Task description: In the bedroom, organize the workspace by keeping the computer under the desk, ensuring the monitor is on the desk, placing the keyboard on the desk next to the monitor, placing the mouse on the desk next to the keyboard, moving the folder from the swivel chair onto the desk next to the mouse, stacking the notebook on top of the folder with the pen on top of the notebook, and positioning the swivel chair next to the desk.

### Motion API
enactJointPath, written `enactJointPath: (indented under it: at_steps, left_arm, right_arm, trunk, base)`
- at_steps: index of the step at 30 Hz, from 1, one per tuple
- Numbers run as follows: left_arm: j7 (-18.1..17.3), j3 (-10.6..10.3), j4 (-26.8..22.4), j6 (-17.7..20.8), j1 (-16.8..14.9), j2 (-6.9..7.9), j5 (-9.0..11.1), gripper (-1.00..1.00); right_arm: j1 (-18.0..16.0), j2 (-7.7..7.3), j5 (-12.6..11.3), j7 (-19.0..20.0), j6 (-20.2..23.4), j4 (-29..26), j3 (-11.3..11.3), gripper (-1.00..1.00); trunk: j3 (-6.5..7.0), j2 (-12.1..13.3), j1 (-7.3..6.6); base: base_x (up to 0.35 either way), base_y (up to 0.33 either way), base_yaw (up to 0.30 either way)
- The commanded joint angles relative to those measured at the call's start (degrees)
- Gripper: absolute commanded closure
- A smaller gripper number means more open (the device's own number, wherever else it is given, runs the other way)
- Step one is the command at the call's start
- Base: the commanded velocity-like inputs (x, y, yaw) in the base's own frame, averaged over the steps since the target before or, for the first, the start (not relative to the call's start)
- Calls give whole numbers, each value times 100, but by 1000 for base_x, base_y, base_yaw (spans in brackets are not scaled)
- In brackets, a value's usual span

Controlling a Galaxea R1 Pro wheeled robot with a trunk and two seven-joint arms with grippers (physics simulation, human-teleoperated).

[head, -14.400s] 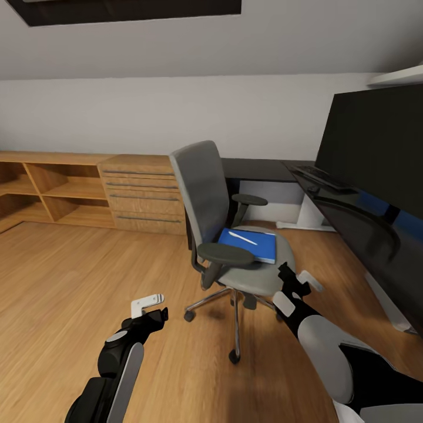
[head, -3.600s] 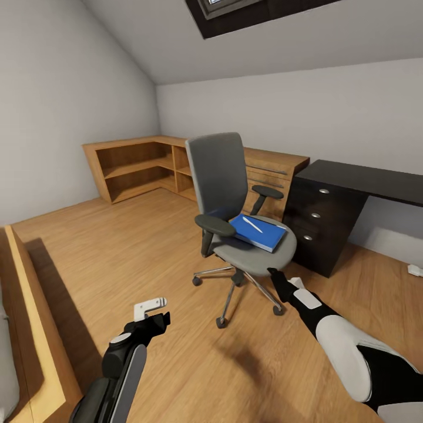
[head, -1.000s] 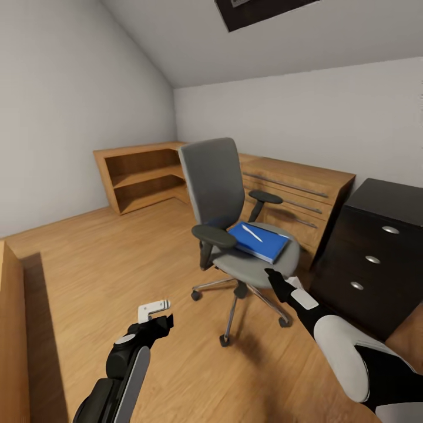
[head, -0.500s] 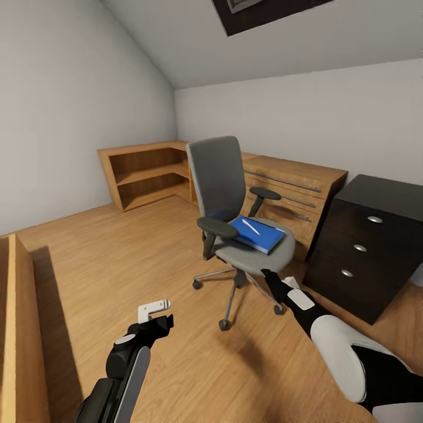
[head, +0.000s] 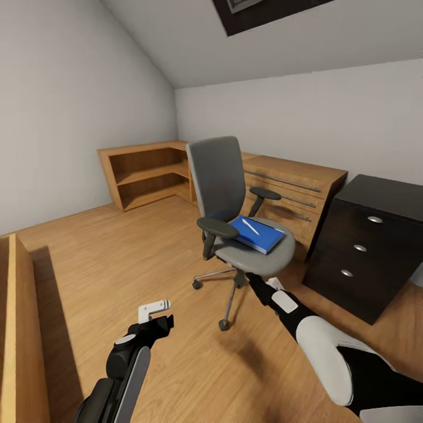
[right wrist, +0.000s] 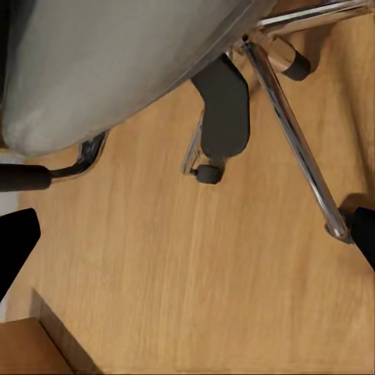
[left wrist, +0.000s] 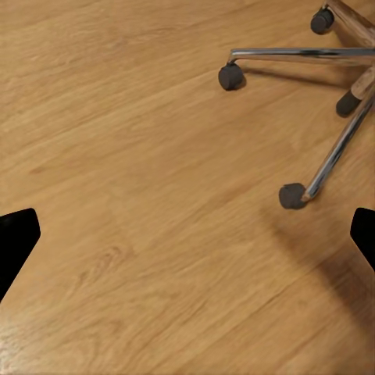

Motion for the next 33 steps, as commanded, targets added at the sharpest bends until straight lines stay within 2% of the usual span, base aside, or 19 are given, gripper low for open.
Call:
enactJointPath:
  at_steps: [1,4,5,7,25,33]
  left_arm:
    - [54,-5,0,15,-3,0,60,-100]
    - [57,-53,11,11,-3,-2,53,-100]
    - [64,-237,11,10,-3,9,56,-100]
    - [68,-261,11,10,-3,8,58,-100]
    - [70,-280,11,10,-3,24,68,-100]
    - [67,-286,11,10,-3,16,69,-100]
  right_arm:
    - [-2,17,7,12,26,-9,-49,-100]
    - [-2,14,5,20,19,-18,-72,-100]
    - [-2,13,7,20,-51,-16,-74,-100]
    - [-2,13,7,20,-69,-15,-73,-100]
    - [-2,13,16,55,-95,-7,-65,-100]
    - [-2,21,16,55,-97,-1,-65,-100]
  trunk:
    - [-5,-2,-1]
    - [-5,-2,-1]
    - [-5,-2,-1]
    - [-5,-2,-1]
    - [-5,-2,-1]
    - [-5,-2,-1]
  base:
    - [0,0,0]
    - [49,0,0]
    - [288,0,0]
    - [299,0,0]
    - [315,3,0]
    - [321,105,0]
